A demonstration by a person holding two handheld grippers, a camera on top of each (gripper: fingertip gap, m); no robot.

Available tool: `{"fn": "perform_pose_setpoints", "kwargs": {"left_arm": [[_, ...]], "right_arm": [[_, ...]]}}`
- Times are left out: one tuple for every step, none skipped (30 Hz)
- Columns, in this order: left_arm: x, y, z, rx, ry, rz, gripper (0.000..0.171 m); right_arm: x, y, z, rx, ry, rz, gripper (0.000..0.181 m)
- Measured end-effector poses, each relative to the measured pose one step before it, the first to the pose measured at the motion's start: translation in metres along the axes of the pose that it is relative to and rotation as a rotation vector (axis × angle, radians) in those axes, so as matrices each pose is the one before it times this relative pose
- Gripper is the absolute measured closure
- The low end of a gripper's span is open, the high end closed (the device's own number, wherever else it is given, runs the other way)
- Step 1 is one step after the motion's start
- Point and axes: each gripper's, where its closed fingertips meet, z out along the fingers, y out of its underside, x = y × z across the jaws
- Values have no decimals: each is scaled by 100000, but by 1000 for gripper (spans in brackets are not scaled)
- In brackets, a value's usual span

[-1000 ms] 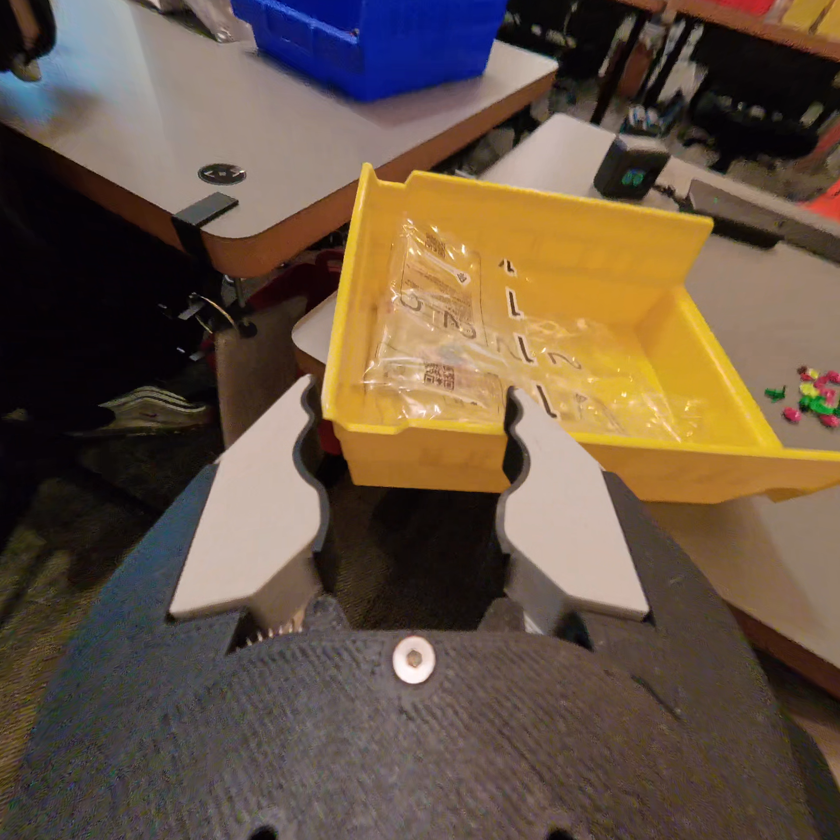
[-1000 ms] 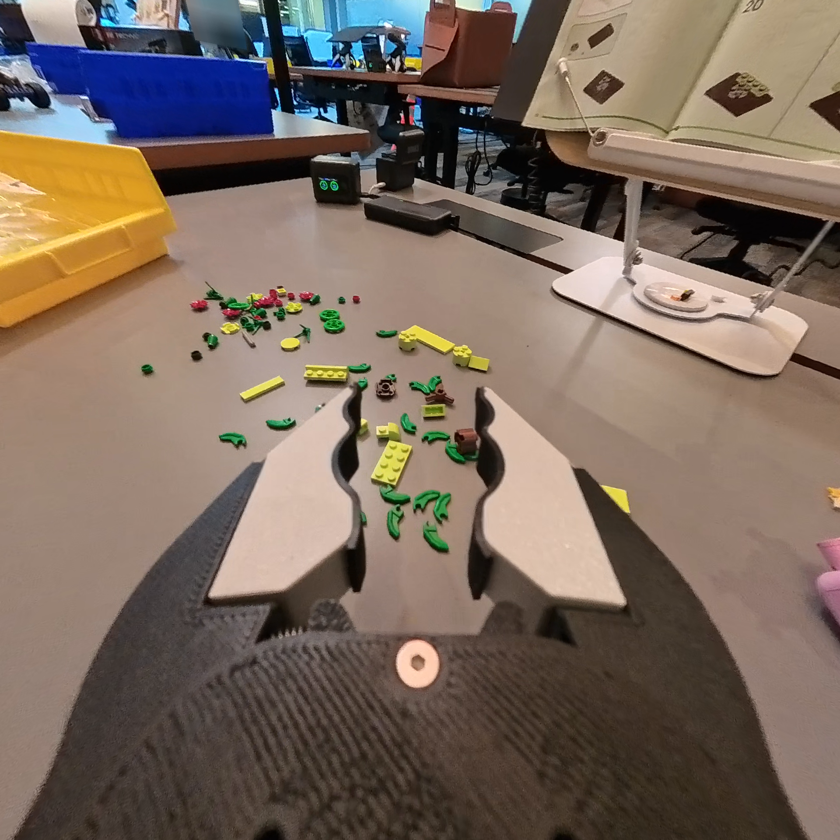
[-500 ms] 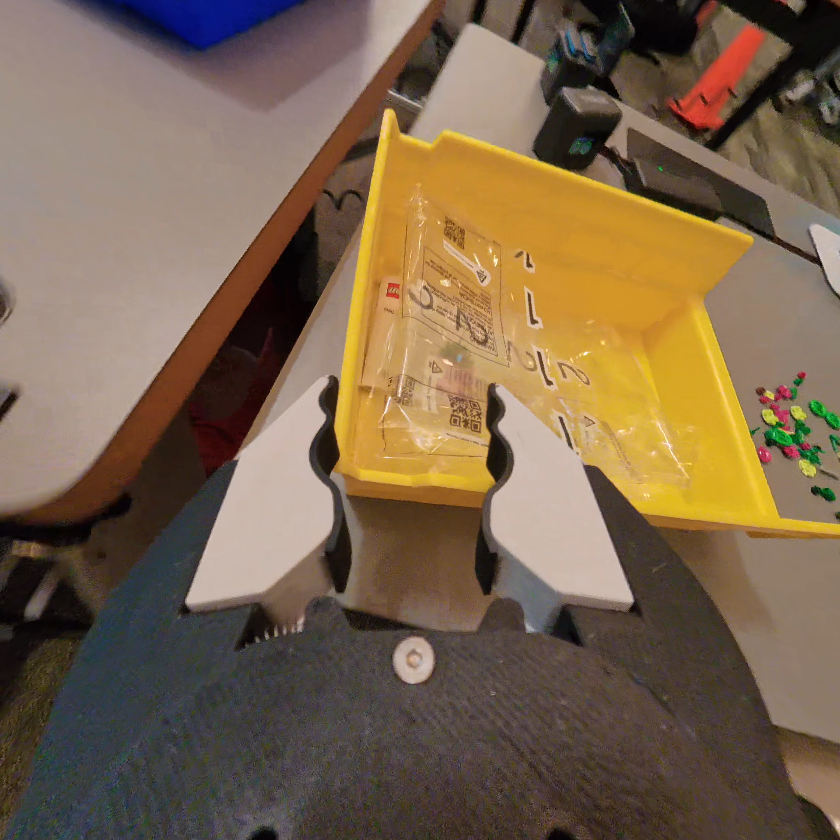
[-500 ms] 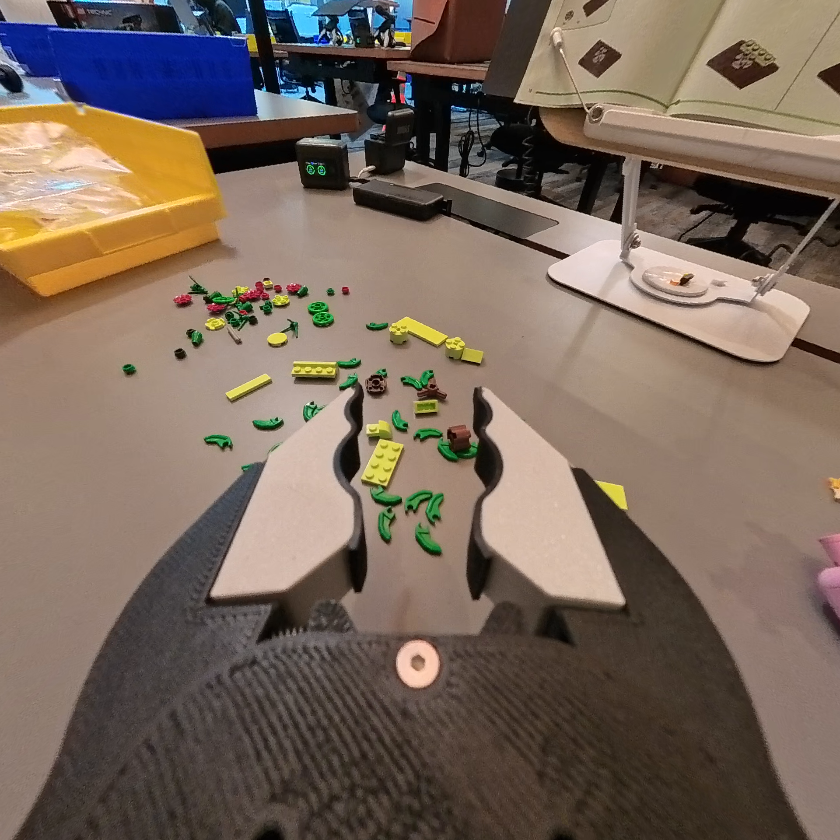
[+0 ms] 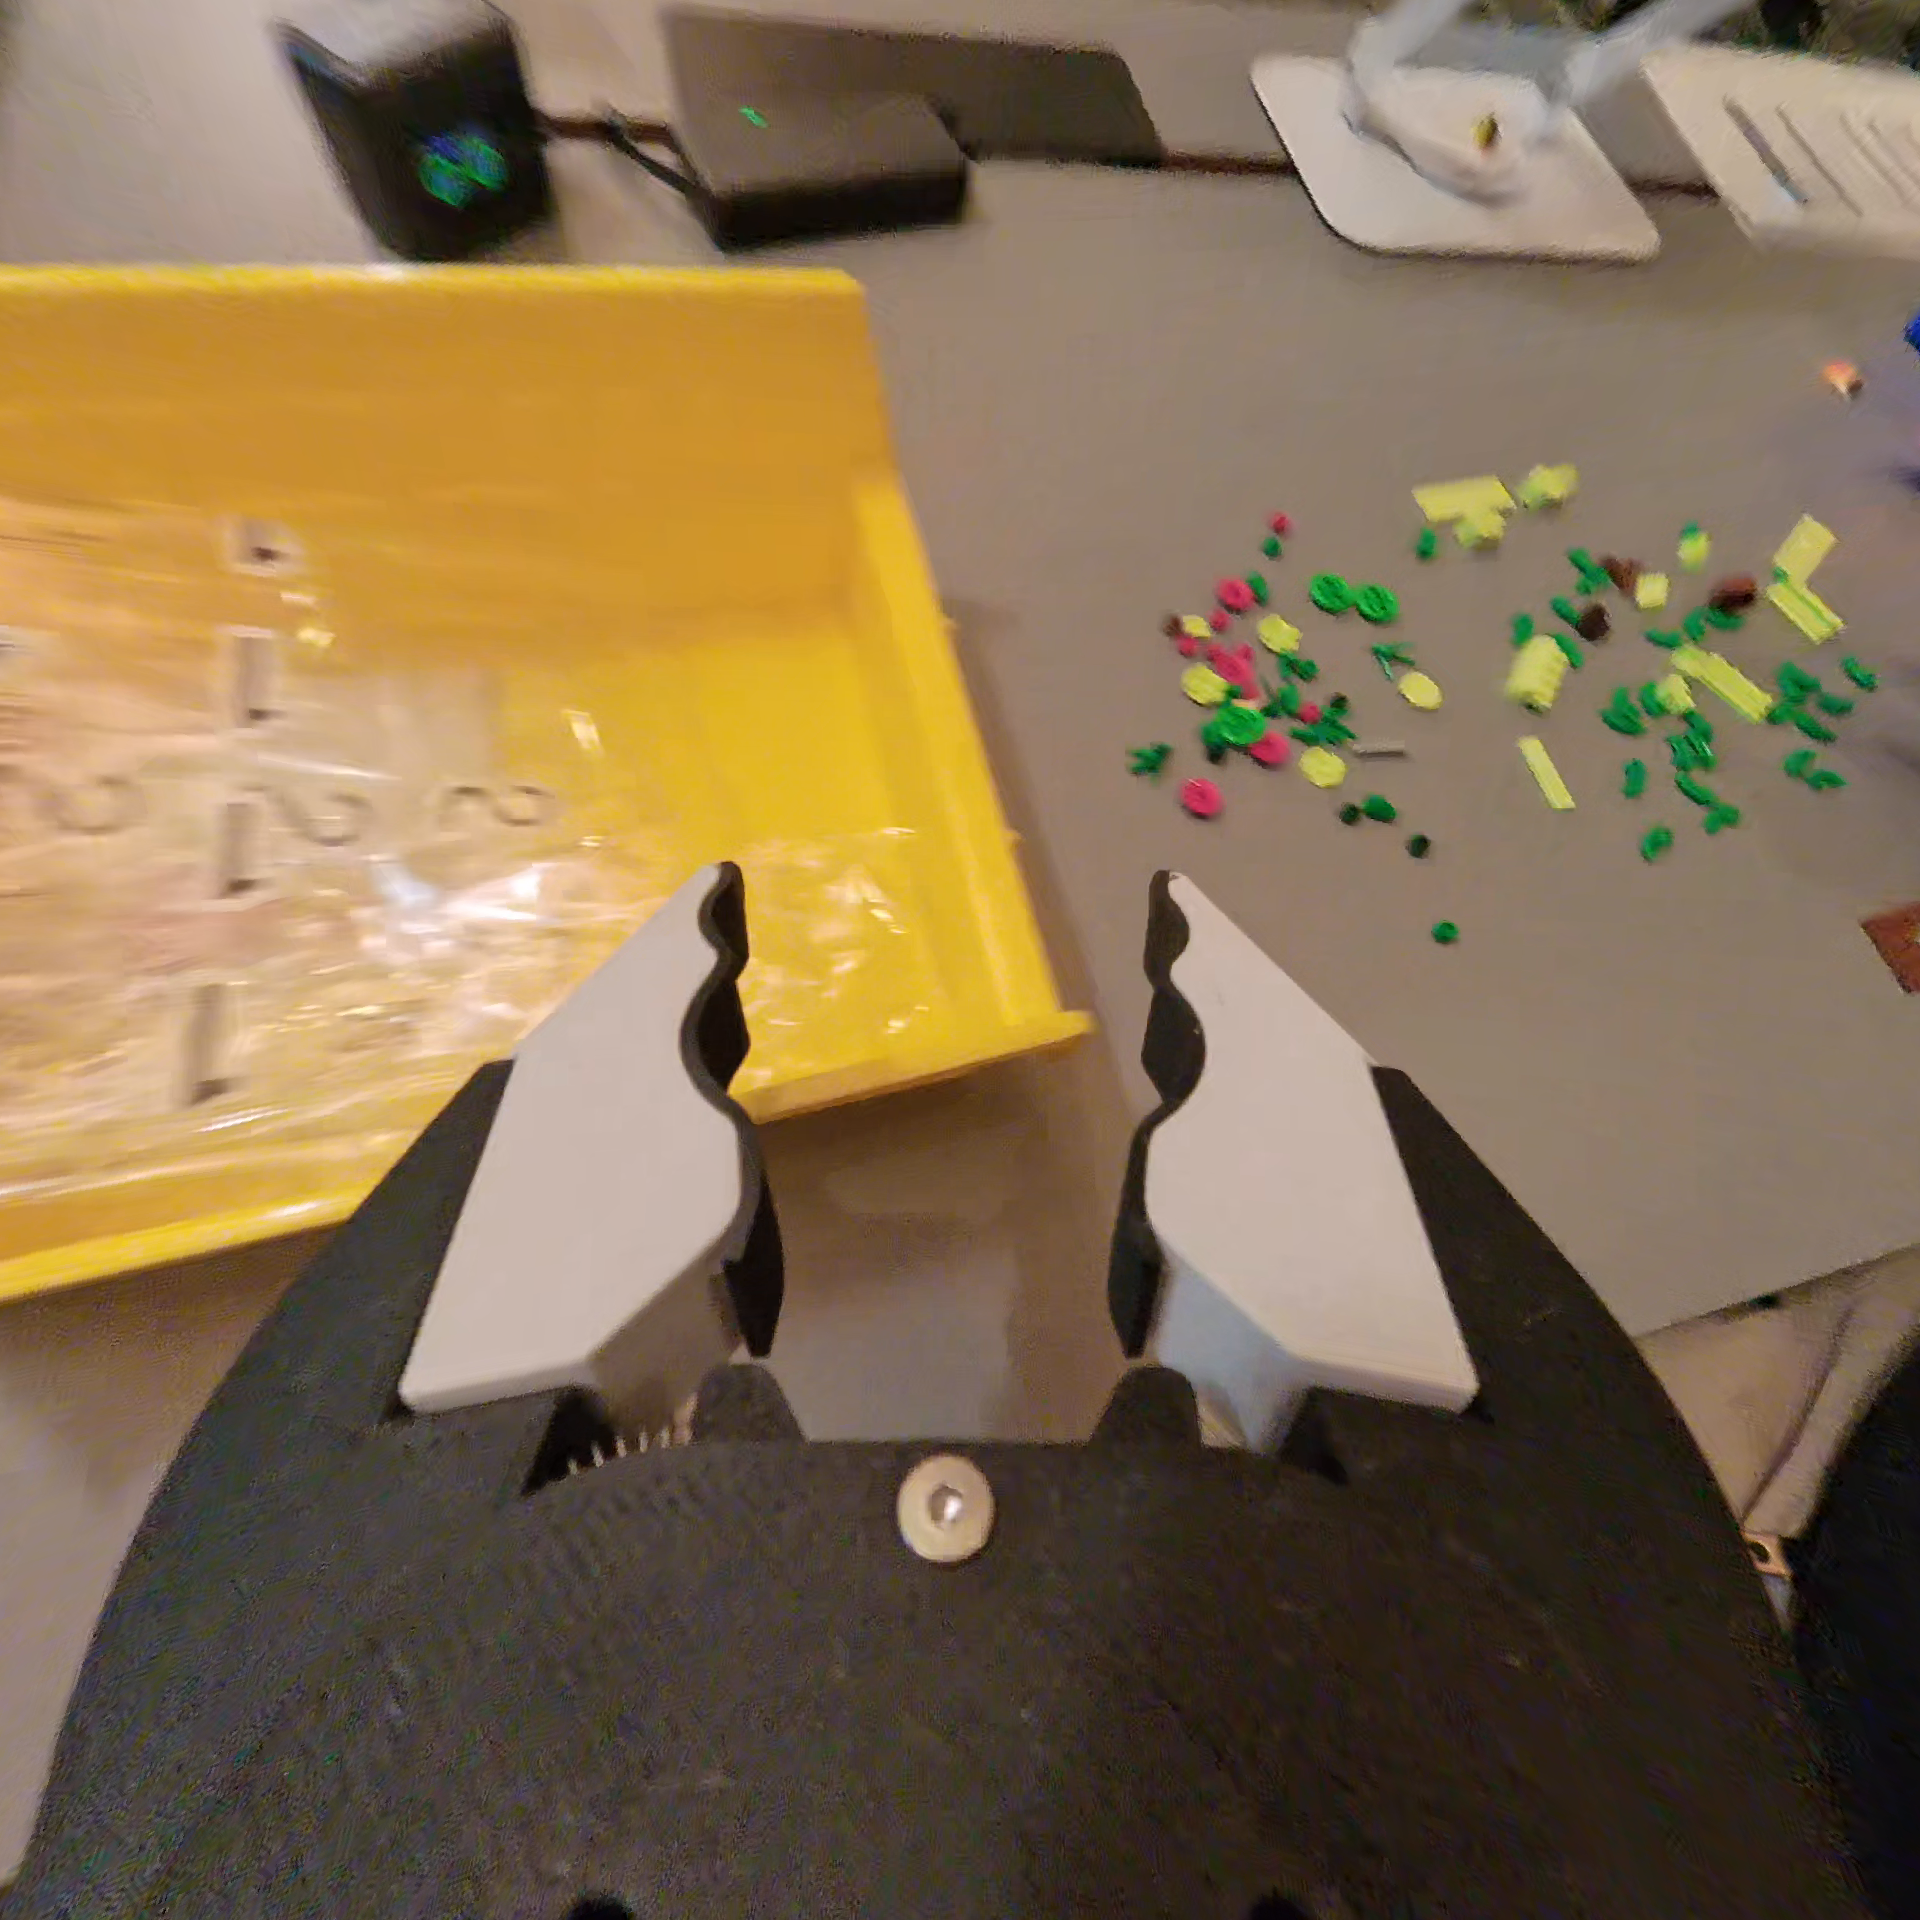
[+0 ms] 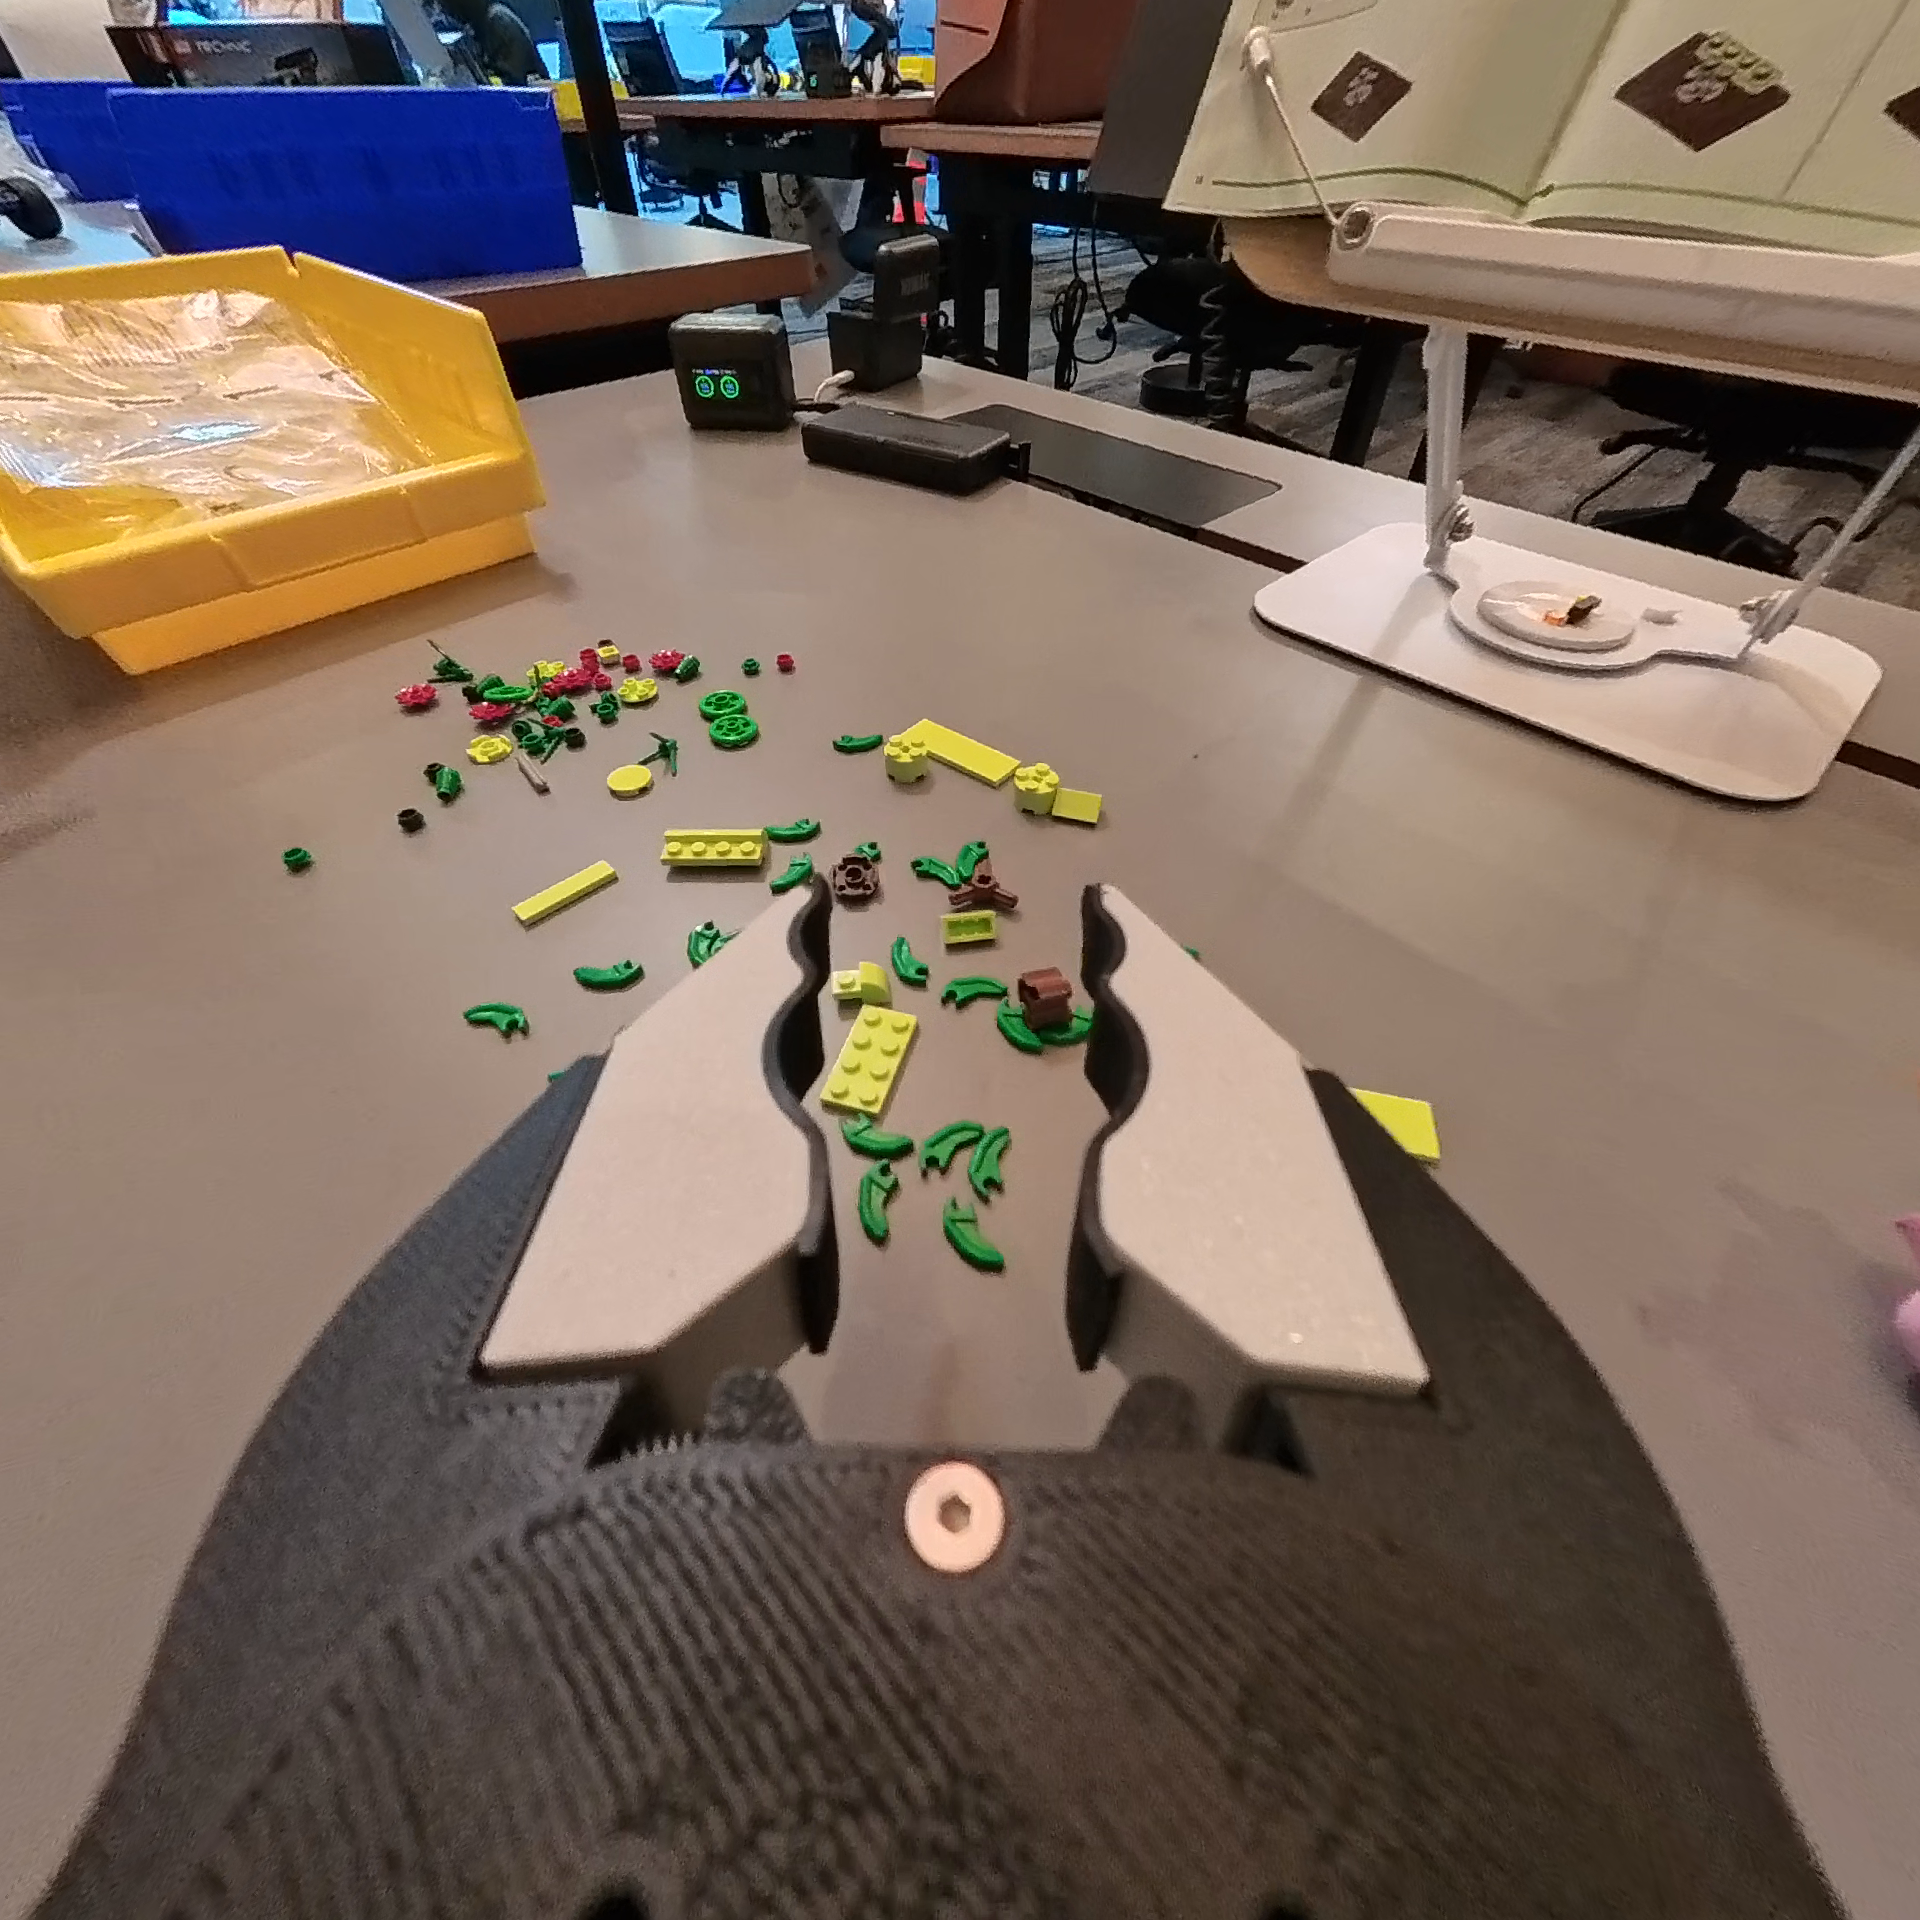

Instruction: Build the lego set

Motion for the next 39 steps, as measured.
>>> {"fn": "perform_pose_setpoints", "kwargs": {"left_arm": [[1119,456,893,-1651,699,1907,96],[486,235,652,-1188,-2417,2929,95],[-79,7,261,-562,-5090,4698,102],[-220,293,244,-2933,-4659,2810,106],[-182,299,129,-2632,-3499,2502,108],[-62,463,44,-3008,-2028,2388,112],[-172,644,-15,-3556,-2199,2114,120],[-209,797,-89,-3900,-1799,1524,125],[9,619,-176,-2094,134,429,123],[-17,313,-322,88,579,-2003,124],[-104,403,-398,-719,882,-3292,125],[-196,503,-450,-1344,930,-3897,126],[-358,550,-483,-1221,17,-3260,127],[-514,674,-525,-1266,-832,-2197,129],[-642,791,-560,-1384,-1461,-1245,132],[-836,941,-611,-1758,-2431,-621,135],[-1051,1036,-650,-2152,-3404,-974,140],[-1095,1106,-618,-2518,-2828,-1666,141],[-1380,1100,-560,-2563,-3744,-2877,142],[-1581,1029,-475,-2413,-4075,-3334,145],[-1715,899,-303,-1766,-4086,-3524,146],[-1644,652,-185,-929,-3293,-4021,146],[-1159,335,-132,-315,-594,-4485,146],[-458,-167,-197,1619,2348,-4368,135],[141,-634,-347,3989,3995,-2592,127],[327,-919,-470,5259,2988,-356,126],[639,-1049,-384,5206,3039,1461,126],[672,-864,-200,3090,1693,3244,124],[255,-623,39,736,-1941,4362,119],[121,-427,291,-1272,-3324,6063,114],[182,-248,554,-2952,-3297,7333,106],[217,-36,803,-4779,-3271,7889,95],[186,192,1026,-6834,-3438,8321,85],[144,194,1147,-7489,-3377,9072,78],[-197,-46,1207,-6116,-5026,8961,76],[-438,-135,1186,-5244,-5616,8618,75],[-452,-172,1124,-5020,-4578,7424,76],[-184,-269,1085,-4318,-1850,4942,76],[106,-406,1049,-3099,846,2090,76]], "right_arm": [[-82,0,5,-10,-204,-550,135],[-73,-20,-30,225,-159,-518,135],[-56,-72,-56,538,-61,-455,135],[-20,-101,-92,841,90,-327,135],[-19,-142,-129,1144,57,-207,135],[-2,-168,-152,1382,30,-77,135],[5,-176,-155,1425,31,98,135],[23,-165,-147,1304,-84,280,135],[27,-132,-120,1060,-198,482,135],[30,-103,-87,766,-294,628,135],[37,-67,-59,518,-369,711,135],[24,-57,-45,409,-429,723,134],[8,-52,-54,449,-418,613,134],[15,-78,-63,580,-321,474,134],[3,-98,-83,755,-254,326,134],[-1,-112,-100,875,-210,210,134],[-10,-118,-103,918,-203,161,134],[-15,-125,-110,968,-231,127,134],[9,-125,-102,946,-65,157,134],[46,-105,-89,769,114,262,134],[51,-58,-36,433,43,397,134],[39,-8,-10,31,-180,529,134],[11,31,27,-216,-356,532,134],[13,25,26,-248,-311,448,134],[2,16,14,-158,-191,304,134],[12,-2,0,2,-82,110,134],[8,-17,-9,138,90,-26,134],[13,-17,-15,148,174,-101,134],[8,2,6,-8,144,-91,134],[-6,27,29,-218,-27,-61,134],[-23,40,43,-327,-129,-61,134],[-36,21,61,-204,-225,-29,134],[-67,8,48,-78,-317,-170,135],[-44,19,18,-118,33,-390,135],[-45,3,-3,28,159,-573,135],[-61,-33,-30,319,104,-686,135],[-56,-61,-56,544,172,-674,135],[-54,-83,-79,708,124,-655,135],[-58,-109,-94,826,108,-588,135]]}}
